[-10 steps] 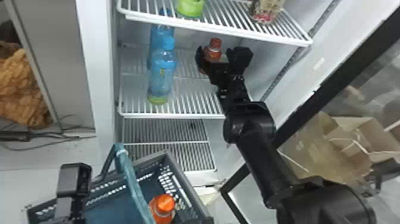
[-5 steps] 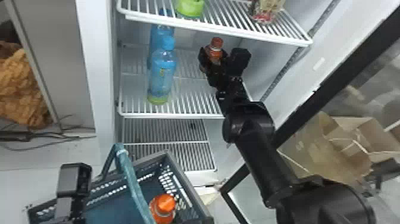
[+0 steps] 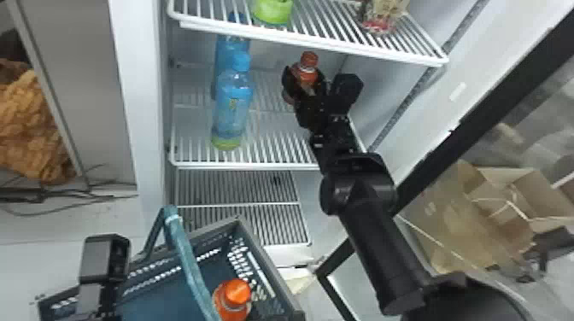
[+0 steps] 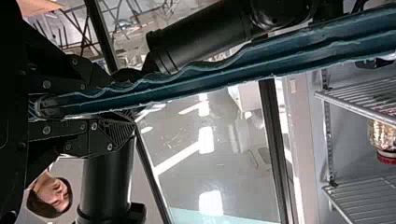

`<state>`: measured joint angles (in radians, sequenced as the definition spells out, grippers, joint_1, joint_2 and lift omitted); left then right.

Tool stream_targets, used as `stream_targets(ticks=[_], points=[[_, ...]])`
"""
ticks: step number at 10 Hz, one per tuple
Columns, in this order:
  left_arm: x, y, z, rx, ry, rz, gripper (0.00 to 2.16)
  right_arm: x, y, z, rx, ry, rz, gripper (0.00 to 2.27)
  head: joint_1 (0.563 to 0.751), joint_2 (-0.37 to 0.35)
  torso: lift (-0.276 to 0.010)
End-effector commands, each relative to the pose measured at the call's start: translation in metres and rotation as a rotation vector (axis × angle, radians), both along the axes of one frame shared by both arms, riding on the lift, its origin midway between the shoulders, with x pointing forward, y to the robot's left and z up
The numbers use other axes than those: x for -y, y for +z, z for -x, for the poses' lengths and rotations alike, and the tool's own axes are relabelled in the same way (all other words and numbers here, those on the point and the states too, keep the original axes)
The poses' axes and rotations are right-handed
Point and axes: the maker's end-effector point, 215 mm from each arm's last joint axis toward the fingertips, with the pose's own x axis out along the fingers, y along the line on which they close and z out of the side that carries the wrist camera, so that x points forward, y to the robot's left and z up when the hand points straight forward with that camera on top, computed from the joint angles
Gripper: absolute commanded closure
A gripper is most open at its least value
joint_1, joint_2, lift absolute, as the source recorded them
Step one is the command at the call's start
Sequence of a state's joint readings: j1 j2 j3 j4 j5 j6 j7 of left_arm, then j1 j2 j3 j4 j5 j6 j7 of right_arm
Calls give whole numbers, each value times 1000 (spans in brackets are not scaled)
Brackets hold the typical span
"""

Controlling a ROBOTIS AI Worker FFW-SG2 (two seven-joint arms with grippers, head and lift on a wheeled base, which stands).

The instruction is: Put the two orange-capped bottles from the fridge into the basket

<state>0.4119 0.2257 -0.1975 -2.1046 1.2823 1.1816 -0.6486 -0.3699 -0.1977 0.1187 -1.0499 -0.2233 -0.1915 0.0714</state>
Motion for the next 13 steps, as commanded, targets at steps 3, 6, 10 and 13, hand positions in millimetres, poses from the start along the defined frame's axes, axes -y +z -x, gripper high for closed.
stream_targets(ticks=[3, 6, 10, 13], points=[[-1, 0, -1, 1, 4, -1, 1173, -7, 20, 41, 67, 43, -42, 754, 695, -350, -235], [-2, -1, 0, -3, 5, -2, 1173, -13, 37, 101, 87, 78, -46, 754, 695, -350, -235], [-2, -1, 0, -3, 5, -2, 1173, -45, 52, 157, 89, 146, -178, 753, 695, -350, -235], [-3, -1, -2, -2, 9, -1, 1173, -108, 71, 216, 7, 304, -318, 751, 695, -350, -235]])
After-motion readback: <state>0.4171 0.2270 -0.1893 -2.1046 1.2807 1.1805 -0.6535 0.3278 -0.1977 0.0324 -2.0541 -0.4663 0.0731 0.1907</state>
